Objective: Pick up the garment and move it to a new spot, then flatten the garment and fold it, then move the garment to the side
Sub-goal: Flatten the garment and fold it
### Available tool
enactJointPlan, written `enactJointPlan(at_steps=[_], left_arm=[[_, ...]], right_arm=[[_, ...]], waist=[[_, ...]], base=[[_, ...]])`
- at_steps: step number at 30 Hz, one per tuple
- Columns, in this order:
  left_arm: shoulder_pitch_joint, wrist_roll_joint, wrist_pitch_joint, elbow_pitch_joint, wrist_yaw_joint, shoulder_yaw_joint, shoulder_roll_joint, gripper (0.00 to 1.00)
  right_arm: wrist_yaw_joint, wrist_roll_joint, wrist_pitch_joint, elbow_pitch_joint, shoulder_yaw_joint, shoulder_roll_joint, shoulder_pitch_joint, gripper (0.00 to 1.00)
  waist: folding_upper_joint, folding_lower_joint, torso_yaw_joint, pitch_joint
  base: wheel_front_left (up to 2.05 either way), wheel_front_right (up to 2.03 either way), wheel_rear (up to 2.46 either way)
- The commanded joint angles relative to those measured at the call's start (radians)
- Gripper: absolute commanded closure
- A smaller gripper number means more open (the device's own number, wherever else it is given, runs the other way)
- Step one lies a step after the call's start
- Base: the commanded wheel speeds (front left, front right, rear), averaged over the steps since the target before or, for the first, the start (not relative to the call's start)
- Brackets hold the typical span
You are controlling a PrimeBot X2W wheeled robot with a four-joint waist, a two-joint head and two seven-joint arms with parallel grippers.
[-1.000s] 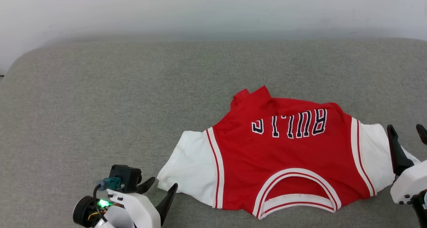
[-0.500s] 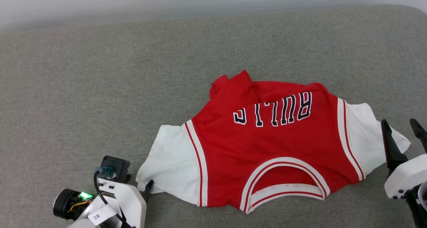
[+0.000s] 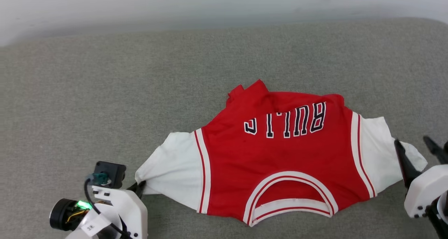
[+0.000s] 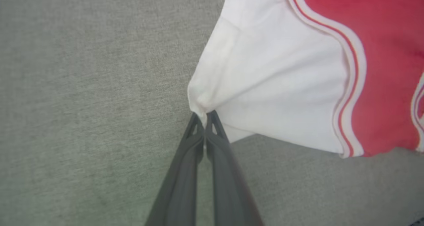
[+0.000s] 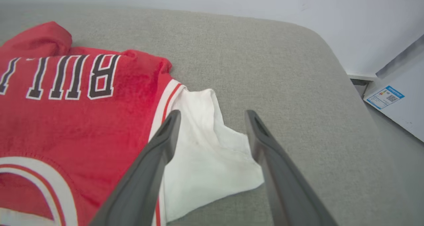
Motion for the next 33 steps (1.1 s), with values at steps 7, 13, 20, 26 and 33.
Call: enactJointPlan(at_steps=[7,13,20,26,33], left_arm=[[0.056,-0.034,-0.023,-0.127,0.029,0.076,0.045,1.0],[0.116,-0.09,0.045,-0.28,0.01,0.086,0.083,1.0],[0.128,-0.111,0.097,-0.392,0.014,0.078,0.097,1.0],[0.109,-0.122,0.102,-0.419,0.002,0.065,0.091,1.0],[0.104,-0.129,0.104,-0.422,-0.002,0.066,0.099,1.0]], right_arm=[[-0.001,0.029,0.186,0.032,0.054,-0.108,0.07,0.0],[-0.001,0.071,0.37,0.035,0.048,-0.166,0.083,0.0],[-0.001,0.058,0.483,0.094,0.012,-0.183,0.02,0.0],[-0.001,0.048,0.478,0.18,0.012,-0.191,-0.031,0.0],[-0.001,0.108,0.485,0.298,0.053,-0.172,-0.039,0.04]], waist=[[0.0,0.0,0.031,-0.04],[0.0,0.0,0.059,-0.027],[0.0,0.0,0.093,0.008],[0.0,0.0,0.113,0.037],[0.0,0.0,0.126,0.057]], base=[[0.0,0.0,0.0],[0.0,0.0,0.0],[0.0,0.0,0.0],[0.0,0.0,0.0],[0.0,0.0,0.0]])
